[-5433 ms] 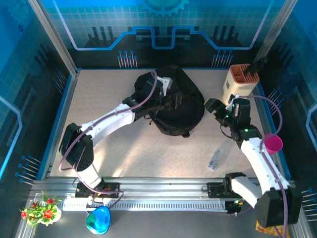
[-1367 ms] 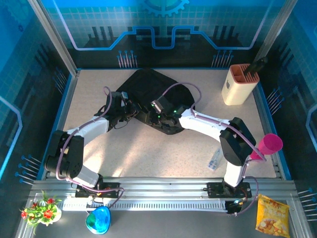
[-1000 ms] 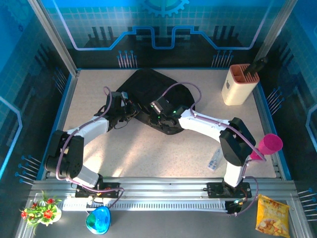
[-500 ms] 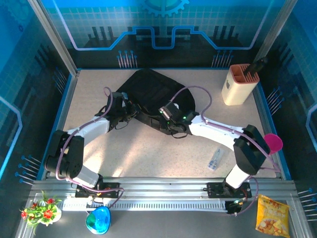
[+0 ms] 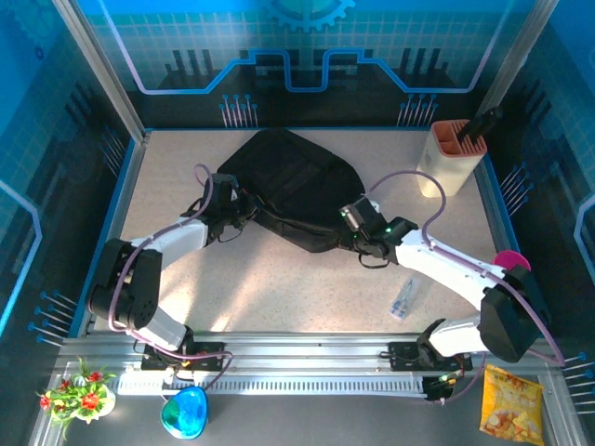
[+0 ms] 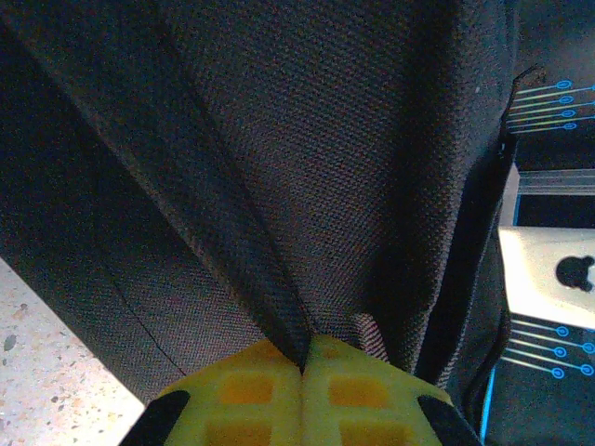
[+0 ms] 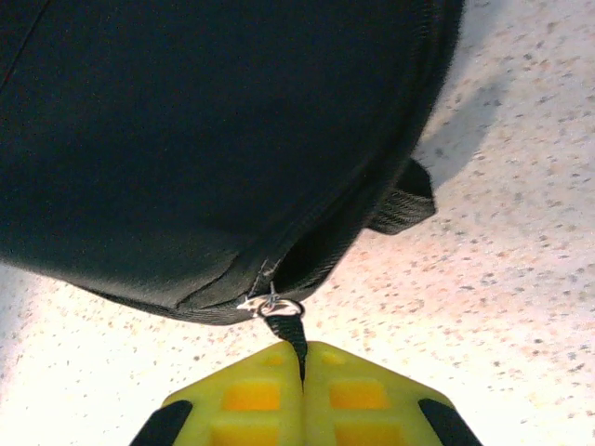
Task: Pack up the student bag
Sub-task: Zip the student bag at the top-center of the table.
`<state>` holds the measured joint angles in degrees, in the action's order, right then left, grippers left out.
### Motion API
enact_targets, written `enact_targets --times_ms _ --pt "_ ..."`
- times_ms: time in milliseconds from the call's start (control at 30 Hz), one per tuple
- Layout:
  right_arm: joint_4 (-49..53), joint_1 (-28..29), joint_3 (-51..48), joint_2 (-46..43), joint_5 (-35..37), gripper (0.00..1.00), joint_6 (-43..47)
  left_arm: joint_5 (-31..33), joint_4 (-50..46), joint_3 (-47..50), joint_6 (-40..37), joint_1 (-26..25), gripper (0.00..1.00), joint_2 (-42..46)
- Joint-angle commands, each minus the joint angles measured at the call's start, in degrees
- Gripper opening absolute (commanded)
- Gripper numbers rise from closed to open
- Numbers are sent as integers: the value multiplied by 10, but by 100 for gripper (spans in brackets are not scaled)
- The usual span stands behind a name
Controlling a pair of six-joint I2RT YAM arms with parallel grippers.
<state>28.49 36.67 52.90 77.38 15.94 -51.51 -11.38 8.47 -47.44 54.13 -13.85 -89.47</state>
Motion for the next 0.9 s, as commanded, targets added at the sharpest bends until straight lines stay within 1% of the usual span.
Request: enact_targets --times_ms 0,100,200,267,333,433,467,567,667,700,867 --pt "13 -35 -9 -14 4 0 31 14 21 -25 8 2 0 -17" --pt "7 -62 -5 -3 -19 0 59 11 4 -45 -8 2 0 -28" --pt "-2 -79 10 17 -41 0 98 -12 -13 -76 -32 3 0 -51" --pt "-1 -83 32 41 -64 0 134 -18 -31 -99 -52 4 0 -69" --pt "1 -83 58 70 -103 0 170 -21 -48 -121 -71 9 0 -88" --pt "-1 -71 89 102 -149 0 199 -17 -68 -148 -95 23 5 -114" --pt "-3 -63 98 111 -159 0 206 -17 -74 -157 -105 30 9 -121" --pt "-1 -30 136 142 -177 0 221 -14 -107 -171 -129 49 30 -136" --pt "2 5 183 180 -186 0 229 -18 -113 -148 -127 67 47 -117" --pt "5 15 202 193 -190 0 229 -19 -113 -134 -124 72 50 -103" --pt "3 54 280 255 -224 0 229 -11 -128 -58 -87 78 63 -16"
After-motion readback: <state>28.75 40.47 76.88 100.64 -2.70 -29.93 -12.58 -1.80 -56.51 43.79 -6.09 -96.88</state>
